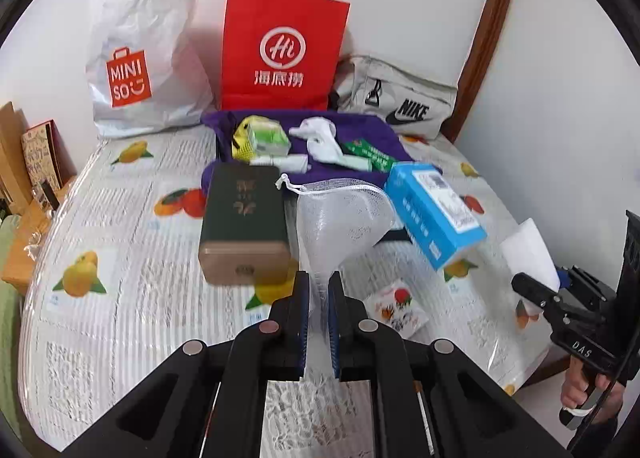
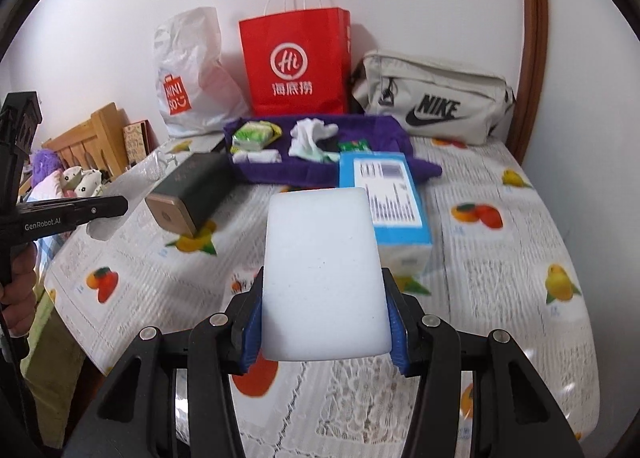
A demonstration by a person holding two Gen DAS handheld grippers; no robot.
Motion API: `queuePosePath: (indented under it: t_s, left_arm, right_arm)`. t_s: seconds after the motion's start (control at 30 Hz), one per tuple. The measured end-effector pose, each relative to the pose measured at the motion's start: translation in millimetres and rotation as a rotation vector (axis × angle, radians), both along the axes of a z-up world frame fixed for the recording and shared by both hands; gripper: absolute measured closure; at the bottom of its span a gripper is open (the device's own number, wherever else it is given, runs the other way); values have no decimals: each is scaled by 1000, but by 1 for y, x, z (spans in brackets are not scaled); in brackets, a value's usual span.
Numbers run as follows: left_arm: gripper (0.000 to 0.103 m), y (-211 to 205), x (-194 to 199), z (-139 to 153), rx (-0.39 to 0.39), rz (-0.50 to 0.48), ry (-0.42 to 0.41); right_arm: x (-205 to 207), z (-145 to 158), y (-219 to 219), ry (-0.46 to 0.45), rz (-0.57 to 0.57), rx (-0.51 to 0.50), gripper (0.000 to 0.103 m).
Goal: Organize soft objects
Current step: 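Carry the white sponge and mesh bag in both tools over the purple towel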
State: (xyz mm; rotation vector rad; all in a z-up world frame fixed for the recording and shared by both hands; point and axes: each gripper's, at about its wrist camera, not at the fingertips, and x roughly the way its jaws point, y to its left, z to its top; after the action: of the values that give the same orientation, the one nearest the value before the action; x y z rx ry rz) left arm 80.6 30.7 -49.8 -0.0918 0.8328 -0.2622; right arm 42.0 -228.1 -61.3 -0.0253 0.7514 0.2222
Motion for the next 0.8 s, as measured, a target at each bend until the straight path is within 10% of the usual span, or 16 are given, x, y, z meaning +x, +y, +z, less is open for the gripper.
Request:
queuePosePath:
  t_s: [0.8]
  left_arm:
    - [94,-20,101,19,37,42,19]
  right_arm:
    - [117,24,4,-10,77,33,53]
